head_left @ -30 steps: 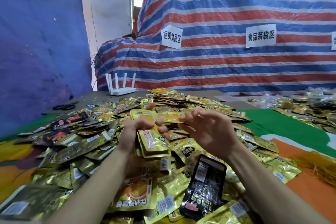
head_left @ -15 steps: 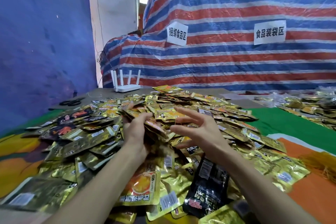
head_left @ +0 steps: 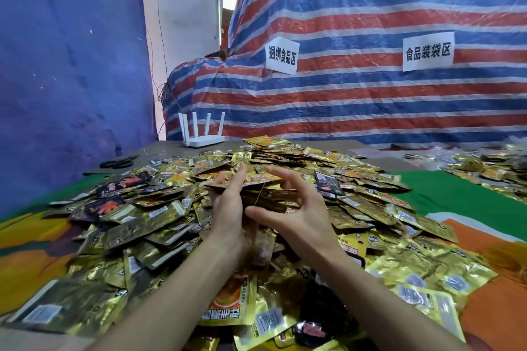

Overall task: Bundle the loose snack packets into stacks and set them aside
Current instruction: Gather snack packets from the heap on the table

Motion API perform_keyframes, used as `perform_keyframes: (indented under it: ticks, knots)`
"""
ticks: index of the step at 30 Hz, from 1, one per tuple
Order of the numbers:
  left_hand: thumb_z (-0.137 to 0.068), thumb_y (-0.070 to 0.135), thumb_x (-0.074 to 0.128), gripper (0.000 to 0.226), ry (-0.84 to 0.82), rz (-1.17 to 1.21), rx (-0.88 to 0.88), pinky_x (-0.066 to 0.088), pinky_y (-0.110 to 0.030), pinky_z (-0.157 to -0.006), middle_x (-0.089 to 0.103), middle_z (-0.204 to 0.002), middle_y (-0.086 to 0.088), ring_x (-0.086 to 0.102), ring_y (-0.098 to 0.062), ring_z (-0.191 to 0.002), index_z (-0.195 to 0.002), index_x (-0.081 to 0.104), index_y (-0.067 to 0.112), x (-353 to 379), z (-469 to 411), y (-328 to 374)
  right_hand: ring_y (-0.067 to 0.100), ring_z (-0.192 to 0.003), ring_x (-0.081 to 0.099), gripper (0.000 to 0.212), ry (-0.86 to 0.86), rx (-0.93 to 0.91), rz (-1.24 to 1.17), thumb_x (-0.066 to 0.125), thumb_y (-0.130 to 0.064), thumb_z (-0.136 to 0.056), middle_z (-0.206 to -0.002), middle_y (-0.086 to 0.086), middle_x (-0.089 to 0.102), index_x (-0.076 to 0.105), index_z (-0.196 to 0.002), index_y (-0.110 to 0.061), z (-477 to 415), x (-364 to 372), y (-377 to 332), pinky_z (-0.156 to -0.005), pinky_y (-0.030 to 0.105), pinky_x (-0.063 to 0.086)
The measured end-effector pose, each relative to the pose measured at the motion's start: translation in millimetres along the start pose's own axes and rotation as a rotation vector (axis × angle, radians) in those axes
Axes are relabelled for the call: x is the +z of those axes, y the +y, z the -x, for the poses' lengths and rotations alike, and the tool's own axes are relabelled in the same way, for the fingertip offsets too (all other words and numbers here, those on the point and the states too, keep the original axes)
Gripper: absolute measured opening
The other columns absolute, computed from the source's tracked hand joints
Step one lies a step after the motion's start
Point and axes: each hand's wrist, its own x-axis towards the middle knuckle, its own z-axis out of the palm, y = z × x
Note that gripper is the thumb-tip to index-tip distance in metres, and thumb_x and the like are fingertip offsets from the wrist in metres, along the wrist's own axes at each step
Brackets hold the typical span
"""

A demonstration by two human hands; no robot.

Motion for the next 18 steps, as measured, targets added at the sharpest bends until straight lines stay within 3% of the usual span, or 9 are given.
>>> perform_keyframes:
  ticks: [1, 2, 4, 6, 9, 13, 14, 16, 18]
  knots:
    - [-0.092, 0.037, 0.066, 0.019, -0.04, 0.003, -0.039, 0.061, -0.045, -0.068, 0.077, -0.092, -0.016, 0.075, -0.036, -0.084, -0.088, 0.076, 0.022, 0.5, 1.0, -2.1, -0.011, -0.107, 0.053, 0.065, 0.013, -0.004, 0.001, 0.095, -0.028, -0.065, -0.124, -0.005, 0.057, 0.065, -0.12, -0.047, -0.3, -0.8, 0.4, -0.088, 0.006, 0.044]
    - [-0.094, 0.037, 0.064, 0.022, -0.072, 0.019, -0.075, 0.061, -0.047, -0.076, 0.076, -0.099, -0.018, 0.074, -0.037, -0.09, -0.091, 0.078, 0.02, 0.8, 1.4, -4.0, -0.01, -0.107, 0.053, 0.065, 0.017, -0.009, 0.001, 0.095, -0.028, -0.064, -0.125, -0.003, 0.056, 0.065, -0.119, -0.046, -0.3, -1.3, 0.6, -0.09, 0.007, 0.045]
    - [-0.095, 0.039, 0.061, 0.037, -0.103, 0.039, -0.126, 0.06, -0.048, -0.083, 0.072, -0.111, -0.023, 0.072, -0.04, -0.099, -0.119, 0.068, 0.011, 3.5, 3.4, -3.4, -0.014, -0.105, 0.053, 0.067, 0.019, -0.025, -0.007, 0.096, -0.026, -0.062, -0.125, 0.001, 0.055, 0.065, -0.118, -0.044, 0.1, -1.9, 1.4, -0.084, 0.003, 0.043]
    - [-0.096, 0.04, 0.06, 0.05, -0.135, 0.039, -0.137, 0.062, -0.046, -0.072, 0.073, -0.108, -0.024, 0.073, -0.039, -0.095, -0.133, 0.056, 0.007, 4.9, 4.8, -0.7, -0.012, -0.105, 0.054, 0.073, 0.011, -0.022, -0.009, 0.097, -0.025, -0.06, -0.128, 0.002, 0.053, 0.063, -0.121, -0.046, -1.2, -2.6, 2.2, -0.079, -0.001, 0.041]
    - [-0.092, 0.044, 0.064, 0.053, -0.162, 0.017, -0.147, 0.061, -0.041, -0.061, 0.077, -0.091, -0.016, 0.075, -0.034, -0.085, -0.132, 0.057, 0.009, 4.1, 6.1, 3.2, -0.009, -0.111, 0.05, 0.097, -0.059, 0.004, 0.009, 0.098, -0.027, -0.06, -0.135, -0.005, 0.045, 0.048, -0.138, -0.054, -3.5, -2.9, 3.7, -0.077, -0.001, 0.043]
    - [-0.089, 0.05, 0.065, 0.059, -0.152, 0.06, -0.192, 0.061, -0.046, -0.068, 0.072, -0.112, -0.024, 0.072, -0.04, -0.099, -0.132, 0.06, 0.01, 5.1, 5.2, 2.8, -0.014, -0.116, 0.047, 0.106, -0.084, 0.016, 0.01, 0.098, -0.03, -0.059, -0.137, -0.004, 0.046, 0.039, -0.146, -0.045, -1.6, 0.8, 5.8, -0.081, -0.003, 0.041]
    - [-0.09, 0.052, 0.063, 0.056, -0.139, 0.074, -0.195, 0.061, -0.047, -0.067, 0.072, -0.111, -0.024, 0.073, -0.04, -0.097, -0.128, 0.065, 0.01, 4.3, 4.7, 2.6, -0.009, -0.119, 0.048, 0.105, -0.082, 0.016, -0.002, 0.098, -0.027, -0.06, -0.137, -0.003, 0.047, 0.039, -0.146, -0.043, -0.2, 2.1, 6.1, -0.085, 0.0, 0.043]
    - [-0.092, 0.058, 0.057, 0.055, -0.13, 0.078, -0.202, 0.061, -0.045, -0.062, 0.075, -0.098, -0.021, 0.075, -0.037, -0.088, -0.095, 0.081, 0.008, 2.8, 1.8, 2.1, 0.004, -0.126, 0.05, 0.106, -0.076, 0.004, -0.037, 0.097, -0.021, -0.06, -0.138, -0.001, 0.048, 0.039, -0.147, -0.04, 2.8, 5.1, 6.4, -0.097, 0.014, 0.049]
    - [-0.094, 0.064, 0.048, 0.068, -0.147, 0.066, -0.191, 0.06, -0.043, -0.058, 0.077, -0.087, -0.017, 0.076, -0.034, -0.079, -0.066, 0.081, 0.012, 1.4, -1.6, 3.4, 0.002, -0.127, 0.05, 0.109, -0.05, -0.034, -0.073, 0.098, -0.021, -0.057, -0.139, -0.002, 0.048, 0.04, -0.147, -0.036, 5.5, 9.1, 5.4, -0.105, 0.026, 0.049]
